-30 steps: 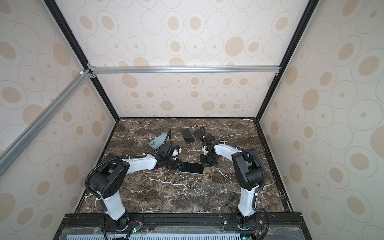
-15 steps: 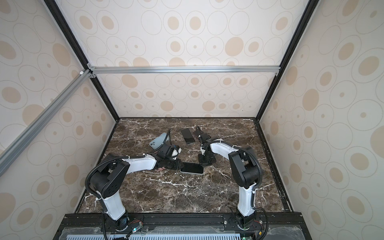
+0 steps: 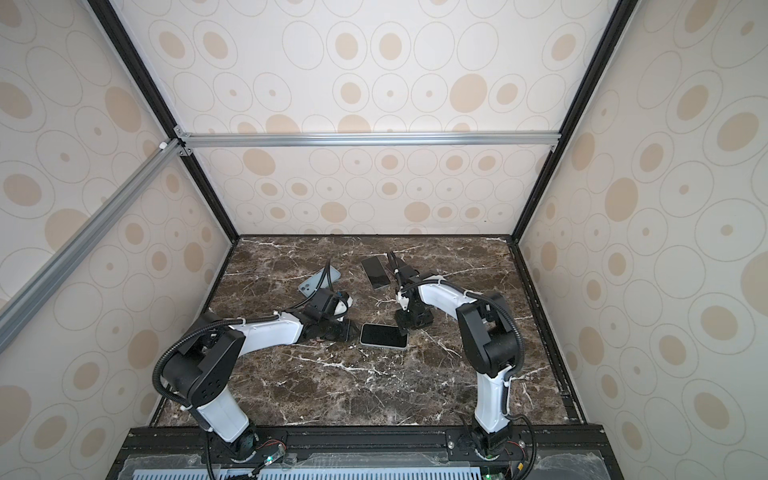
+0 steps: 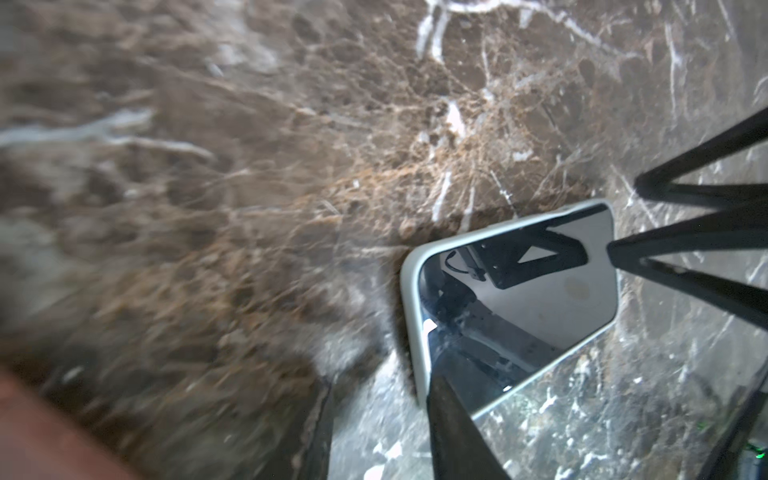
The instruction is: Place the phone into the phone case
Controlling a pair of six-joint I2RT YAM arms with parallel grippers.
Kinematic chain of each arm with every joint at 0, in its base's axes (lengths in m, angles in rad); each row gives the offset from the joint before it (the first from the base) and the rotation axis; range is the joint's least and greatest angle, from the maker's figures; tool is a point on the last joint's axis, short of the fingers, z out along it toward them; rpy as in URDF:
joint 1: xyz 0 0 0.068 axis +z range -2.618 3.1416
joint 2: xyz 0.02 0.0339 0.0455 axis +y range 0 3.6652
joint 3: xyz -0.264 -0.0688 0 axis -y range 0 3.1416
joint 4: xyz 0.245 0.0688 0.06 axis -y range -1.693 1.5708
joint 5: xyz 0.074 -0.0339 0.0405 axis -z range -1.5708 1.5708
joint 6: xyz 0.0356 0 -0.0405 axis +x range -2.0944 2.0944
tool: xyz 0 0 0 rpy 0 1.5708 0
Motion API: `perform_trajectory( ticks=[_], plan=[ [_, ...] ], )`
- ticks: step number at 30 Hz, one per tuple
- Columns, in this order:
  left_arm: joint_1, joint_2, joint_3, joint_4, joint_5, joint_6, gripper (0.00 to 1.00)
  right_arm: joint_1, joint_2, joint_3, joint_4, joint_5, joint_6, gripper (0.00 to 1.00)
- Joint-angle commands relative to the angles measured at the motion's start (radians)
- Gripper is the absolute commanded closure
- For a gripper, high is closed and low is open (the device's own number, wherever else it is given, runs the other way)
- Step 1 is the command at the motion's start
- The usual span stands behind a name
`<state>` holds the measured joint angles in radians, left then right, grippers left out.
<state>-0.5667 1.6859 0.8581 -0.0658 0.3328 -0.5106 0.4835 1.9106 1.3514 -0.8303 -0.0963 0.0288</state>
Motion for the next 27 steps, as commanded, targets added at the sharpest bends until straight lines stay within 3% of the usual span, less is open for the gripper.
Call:
perform_trajectory(
  ticks=[1,10,12,17,27],
  plan=[
    [0.010,-0.081,-0.020,-0.041,-0.033,0.012,0.45,0.035,-0.074,0.041,-0.069,-0.006,-0.214,0.23],
    [0.024,-0.282,-0.107,-0.082,-0.160,-0.004,0.00,0.077,-0.132,0.001,-0.006,-0.049,-0.448,0.15],
    [0.034,-0.345,-0.130,-0.094,-0.189,-0.012,0.00,0.083,-0.142,-0.013,0.011,-0.048,-0.483,0.01],
    [0.073,-0.508,-0.166,-0.168,-0.260,-0.028,0.00,0.085,-0.121,0.011,0.021,-0.061,-0.514,0.01],
    [0.105,-0.780,-0.208,-0.322,-0.395,-0.061,0.00,0.110,-0.098,-0.044,0.082,-0.158,-0.739,0.01]
  ],
)
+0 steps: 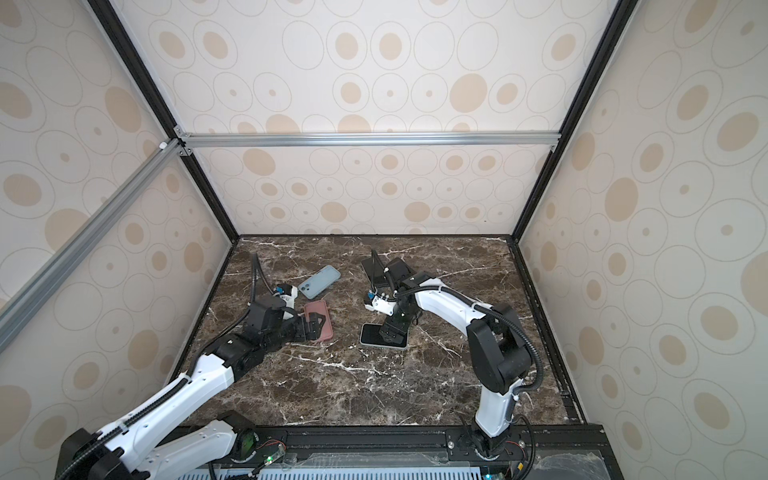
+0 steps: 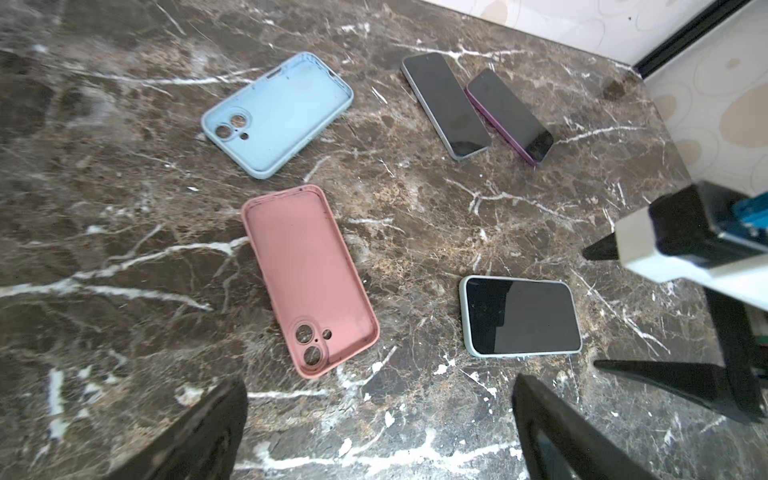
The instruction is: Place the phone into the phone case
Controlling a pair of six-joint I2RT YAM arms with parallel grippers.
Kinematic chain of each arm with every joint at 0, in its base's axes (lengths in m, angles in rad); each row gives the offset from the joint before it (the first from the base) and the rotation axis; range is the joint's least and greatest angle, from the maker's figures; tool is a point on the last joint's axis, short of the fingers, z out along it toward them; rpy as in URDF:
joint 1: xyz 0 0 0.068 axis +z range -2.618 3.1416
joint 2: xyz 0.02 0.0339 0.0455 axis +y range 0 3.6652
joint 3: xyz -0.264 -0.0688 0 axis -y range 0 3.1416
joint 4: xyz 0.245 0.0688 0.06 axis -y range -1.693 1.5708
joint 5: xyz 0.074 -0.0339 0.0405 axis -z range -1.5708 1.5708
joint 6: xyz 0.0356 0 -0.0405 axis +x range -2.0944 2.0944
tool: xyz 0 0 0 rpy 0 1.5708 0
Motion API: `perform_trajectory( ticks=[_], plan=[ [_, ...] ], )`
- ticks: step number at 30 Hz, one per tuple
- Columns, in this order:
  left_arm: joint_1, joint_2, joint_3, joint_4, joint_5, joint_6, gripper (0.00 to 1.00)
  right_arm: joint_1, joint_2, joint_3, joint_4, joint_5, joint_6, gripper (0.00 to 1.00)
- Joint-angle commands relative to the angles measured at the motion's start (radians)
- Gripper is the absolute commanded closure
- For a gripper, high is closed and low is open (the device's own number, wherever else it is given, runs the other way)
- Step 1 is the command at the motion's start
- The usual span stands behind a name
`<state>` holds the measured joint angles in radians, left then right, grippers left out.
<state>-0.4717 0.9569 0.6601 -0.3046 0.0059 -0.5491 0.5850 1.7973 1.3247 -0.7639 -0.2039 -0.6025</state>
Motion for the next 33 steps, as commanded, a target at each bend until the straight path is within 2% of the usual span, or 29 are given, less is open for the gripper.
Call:
perform_trajectory(
  ticks=[1,13,33],
  plan=[
    [0.011,-0.069,-0.012,-0.096,-0.074,-0.025,0.00,0.010,0.019,-0.017,0.021,-0.057,-0.119,0.01],
    [0.020,-0.258,-0.022,-0.190,-0.116,-0.075,0.00,0.033,0.127,0.024,0.002,0.024,-0.177,0.01],
    [0.020,-0.302,0.012,-0.239,-0.144,-0.037,0.00,0.050,0.247,0.062,0.030,0.103,-0.147,0.02]
  ],
)
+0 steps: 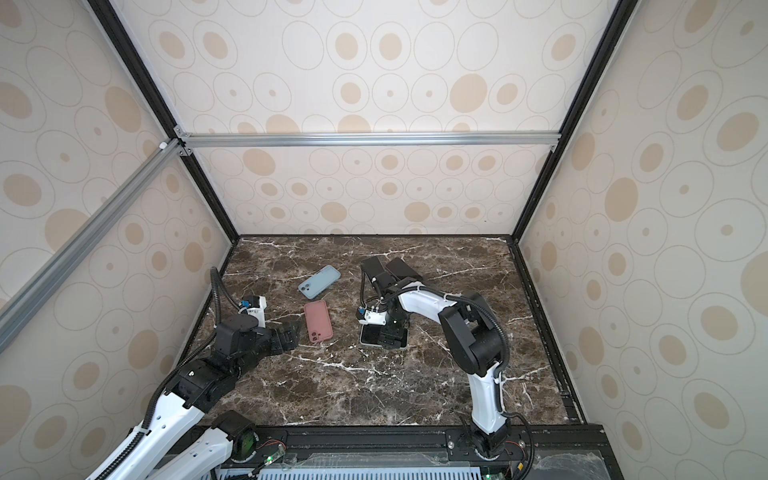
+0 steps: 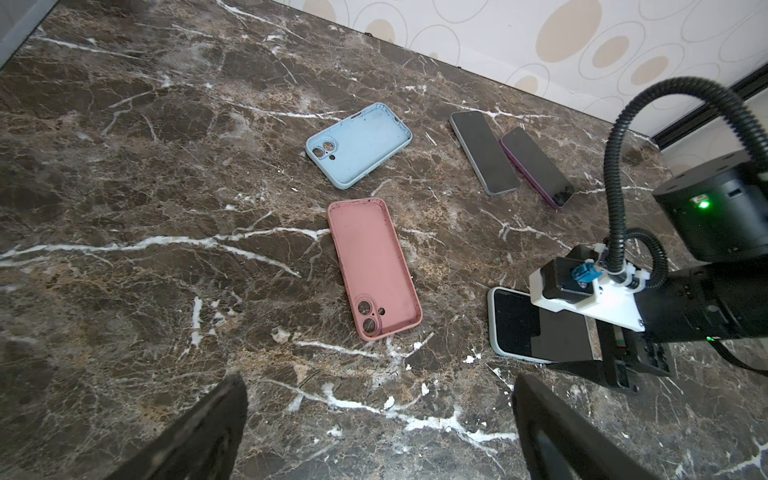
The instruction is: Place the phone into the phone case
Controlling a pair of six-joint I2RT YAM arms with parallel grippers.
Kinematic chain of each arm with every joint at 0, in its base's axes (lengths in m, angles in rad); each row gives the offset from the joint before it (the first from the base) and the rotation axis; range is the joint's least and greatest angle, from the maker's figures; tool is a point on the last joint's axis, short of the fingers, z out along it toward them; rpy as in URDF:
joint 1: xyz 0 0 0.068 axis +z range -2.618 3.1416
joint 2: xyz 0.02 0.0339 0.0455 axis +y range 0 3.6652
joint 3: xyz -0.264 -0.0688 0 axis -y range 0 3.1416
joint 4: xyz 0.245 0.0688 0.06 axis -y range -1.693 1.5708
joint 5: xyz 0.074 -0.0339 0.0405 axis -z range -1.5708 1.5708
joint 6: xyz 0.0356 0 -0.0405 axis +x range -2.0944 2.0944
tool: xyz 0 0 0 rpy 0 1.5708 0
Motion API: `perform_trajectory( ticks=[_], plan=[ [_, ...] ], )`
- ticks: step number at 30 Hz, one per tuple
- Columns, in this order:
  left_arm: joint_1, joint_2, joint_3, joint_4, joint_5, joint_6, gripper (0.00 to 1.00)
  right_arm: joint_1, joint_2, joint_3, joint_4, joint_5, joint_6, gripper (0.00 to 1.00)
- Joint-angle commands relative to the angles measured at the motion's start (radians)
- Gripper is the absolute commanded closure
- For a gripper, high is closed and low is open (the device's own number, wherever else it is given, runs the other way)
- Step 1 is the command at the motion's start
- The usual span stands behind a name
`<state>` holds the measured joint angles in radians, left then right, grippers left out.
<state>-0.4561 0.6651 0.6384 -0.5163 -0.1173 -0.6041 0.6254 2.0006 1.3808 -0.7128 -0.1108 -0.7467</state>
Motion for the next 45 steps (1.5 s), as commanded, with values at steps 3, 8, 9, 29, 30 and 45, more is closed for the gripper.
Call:
perform_trajectory(
  ticks=[3,8,9,29,30,45],
  plan=[
    [0.006,-0.009,0.037,-0.026,-0.022,0.022,0.00,0.010,0.042,0.006,-0.020,0.013,0.010,0.04],
    [0.005,-0.011,0.036,-0.026,-0.025,0.027,0.00,0.010,0.049,0.022,-0.041,0.038,0.053,0.14],
    [0.005,-0.012,0.035,-0.023,-0.025,0.027,0.00,0.011,0.050,0.024,-0.045,0.045,0.072,0.17],
    [0.007,0.042,-0.008,0.068,0.055,0.033,0.00,-0.088,-0.132,-0.003,-0.018,0.101,0.607,0.68],
    [0.007,0.048,-0.007,0.069,0.059,0.037,0.00,-0.098,-0.148,-0.010,-0.015,0.107,0.633,0.69],
    [0.008,0.069,-0.011,0.128,0.135,0.090,0.00,-0.340,-0.200,0.001,-0.043,0.230,0.860,0.77]
  ],
)
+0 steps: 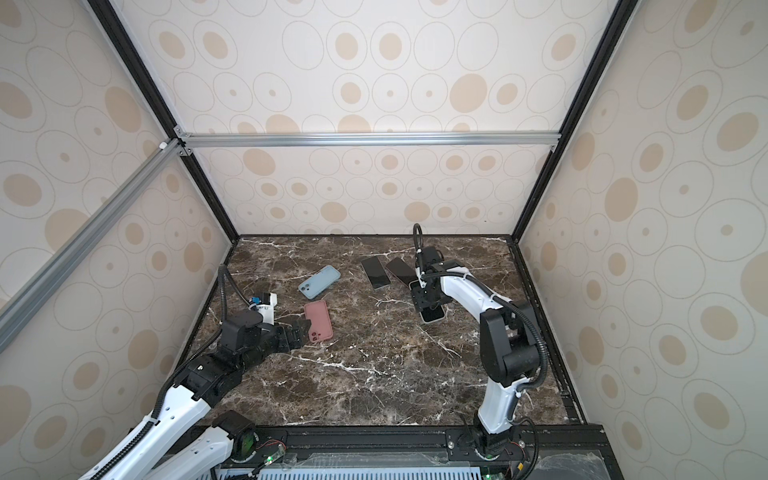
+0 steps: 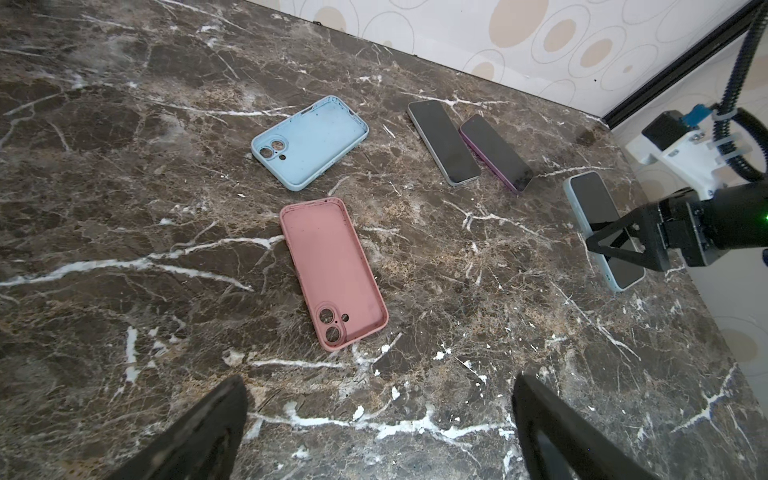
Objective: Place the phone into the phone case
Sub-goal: 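Carry the cased phone farther from the robot with the right gripper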
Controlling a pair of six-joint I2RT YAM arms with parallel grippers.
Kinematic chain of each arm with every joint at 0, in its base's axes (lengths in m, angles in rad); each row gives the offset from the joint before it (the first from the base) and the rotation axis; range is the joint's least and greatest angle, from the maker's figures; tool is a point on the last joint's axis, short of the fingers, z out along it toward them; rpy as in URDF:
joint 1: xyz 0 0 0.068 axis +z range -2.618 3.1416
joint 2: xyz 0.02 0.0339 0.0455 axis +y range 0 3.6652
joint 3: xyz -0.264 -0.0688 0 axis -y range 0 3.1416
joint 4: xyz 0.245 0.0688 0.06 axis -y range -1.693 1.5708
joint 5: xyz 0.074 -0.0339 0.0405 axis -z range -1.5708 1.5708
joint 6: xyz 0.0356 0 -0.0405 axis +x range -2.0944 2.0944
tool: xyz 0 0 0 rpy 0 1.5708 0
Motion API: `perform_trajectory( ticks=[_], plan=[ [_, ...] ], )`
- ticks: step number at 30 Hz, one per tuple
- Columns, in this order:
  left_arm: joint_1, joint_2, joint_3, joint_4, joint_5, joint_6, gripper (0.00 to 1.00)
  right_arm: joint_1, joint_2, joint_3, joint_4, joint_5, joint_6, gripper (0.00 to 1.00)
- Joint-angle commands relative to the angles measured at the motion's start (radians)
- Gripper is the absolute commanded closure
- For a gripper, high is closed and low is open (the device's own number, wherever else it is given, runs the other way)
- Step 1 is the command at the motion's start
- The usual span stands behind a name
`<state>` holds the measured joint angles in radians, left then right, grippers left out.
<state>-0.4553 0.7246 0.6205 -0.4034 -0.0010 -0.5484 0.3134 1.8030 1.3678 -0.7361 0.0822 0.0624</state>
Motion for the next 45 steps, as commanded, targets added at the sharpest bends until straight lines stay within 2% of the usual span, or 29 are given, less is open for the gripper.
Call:
perform_trajectory(
  ticks=[1,14,24,34,39,45],
  plan=[
    [0.008,0.015,0.008,0.015,0.026,0.037,0.00,-0.050,0.002,0.018,-0.022,0.040,0.054,0.77],
    [0.007,0.050,0.024,0.019,0.077,0.080,0.00,-0.182,0.099,0.080,-0.029,0.004,0.064,0.76],
    [0.008,0.076,0.032,0.011,0.088,0.093,0.00,-0.213,0.261,0.239,-0.081,-0.033,0.027,0.72],
    [0.008,0.078,0.038,0.008,0.084,0.103,0.00,-0.215,0.362,0.325,-0.109,-0.084,0.061,0.69],
    [0.007,0.078,0.035,0.000,0.072,0.104,0.00,-0.215,0.387,0.343,-0.108,-0.094,0.069,0.62],
    [0.008,0.081,0.032,0.009,0.071,0.097,0.00,-0.214,0.404,0.350,-0.118,-0.105,0.076,0.50]
  ],
)
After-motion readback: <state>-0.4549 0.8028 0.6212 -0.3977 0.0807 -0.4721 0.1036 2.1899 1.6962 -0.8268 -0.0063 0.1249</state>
